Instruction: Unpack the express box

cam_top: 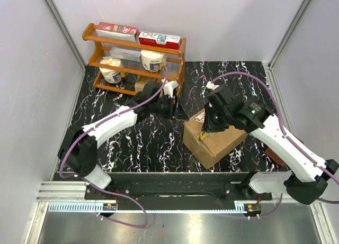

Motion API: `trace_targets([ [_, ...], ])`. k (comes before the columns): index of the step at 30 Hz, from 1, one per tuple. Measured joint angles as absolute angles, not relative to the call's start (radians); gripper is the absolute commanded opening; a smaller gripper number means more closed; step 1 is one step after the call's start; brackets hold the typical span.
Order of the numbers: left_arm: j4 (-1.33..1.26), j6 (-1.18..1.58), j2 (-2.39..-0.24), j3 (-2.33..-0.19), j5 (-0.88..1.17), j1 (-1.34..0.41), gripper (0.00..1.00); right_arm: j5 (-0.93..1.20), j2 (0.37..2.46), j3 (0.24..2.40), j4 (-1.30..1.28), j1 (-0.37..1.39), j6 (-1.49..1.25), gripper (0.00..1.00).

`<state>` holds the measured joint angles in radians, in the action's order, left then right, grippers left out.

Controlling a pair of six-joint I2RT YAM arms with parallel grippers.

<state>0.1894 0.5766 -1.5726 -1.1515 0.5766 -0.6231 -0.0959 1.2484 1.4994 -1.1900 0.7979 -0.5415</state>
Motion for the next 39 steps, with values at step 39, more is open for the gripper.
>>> trace_targets([
  [39,0.419,0.443,-1.453,-1.204,0.360,-0.592,0.82,-0.204,1.453,1.242,-0.706,-0.101,-0.493,0.04],
])
